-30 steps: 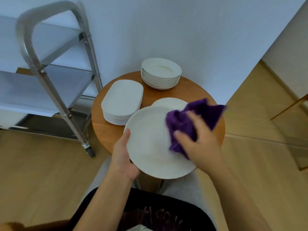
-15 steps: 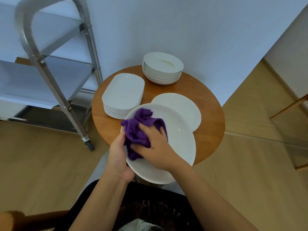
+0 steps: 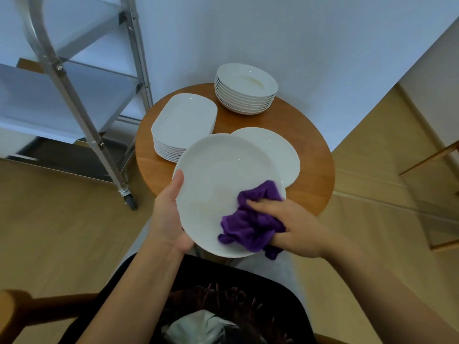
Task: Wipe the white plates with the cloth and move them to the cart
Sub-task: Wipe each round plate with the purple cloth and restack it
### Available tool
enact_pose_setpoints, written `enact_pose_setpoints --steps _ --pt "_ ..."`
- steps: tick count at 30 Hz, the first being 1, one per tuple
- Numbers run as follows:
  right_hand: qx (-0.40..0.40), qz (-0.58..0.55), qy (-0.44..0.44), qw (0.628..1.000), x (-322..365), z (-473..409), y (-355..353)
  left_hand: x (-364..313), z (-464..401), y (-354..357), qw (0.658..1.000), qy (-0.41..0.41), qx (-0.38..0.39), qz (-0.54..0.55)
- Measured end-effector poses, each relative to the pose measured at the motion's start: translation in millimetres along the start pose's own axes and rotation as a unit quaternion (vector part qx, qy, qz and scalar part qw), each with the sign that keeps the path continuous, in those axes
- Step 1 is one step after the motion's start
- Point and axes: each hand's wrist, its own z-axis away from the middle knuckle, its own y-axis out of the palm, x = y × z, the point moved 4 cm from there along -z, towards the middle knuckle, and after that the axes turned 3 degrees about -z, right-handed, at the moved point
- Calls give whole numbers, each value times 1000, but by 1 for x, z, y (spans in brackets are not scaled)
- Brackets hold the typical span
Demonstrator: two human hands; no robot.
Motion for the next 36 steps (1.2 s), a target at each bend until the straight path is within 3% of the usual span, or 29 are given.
enact_pose_setpoints --steps 3,7,14,17,20,25,29,33,36 --pt "-47 138 29 989 -15 -10 -10 7 0 3 999 -4 -8 -34" --pt "-105 152 75 980 -23 -27 -18 7 -3 1 998 -24 -13 -62" --pt "-75 187 -115 973 22 -56 -32 -3 7 18 976 -146 58 -154" --pt "-42 129 -130 982 44 -70 -38 -5 8 26 971 -106 67 -204" --pt "-2 62 -87 994 45 -84 -47 -8 -4 15 988 -21 9 -152" --pt "24 -13 -46 999 34 -91 -58 -1 -10 28 969 -147 -16 -200" --pt "-18 -65 10 998 13 -85 -67 4 0 15 984 -129 25 -123" --pt "-76 -117 62 988 -3 -75 -71 4 -9 5 990 -103 -35 -91" --pt "-114 -192 125 967 -18 -63 -63 -6 -13 3 993 -39 -79 -73"
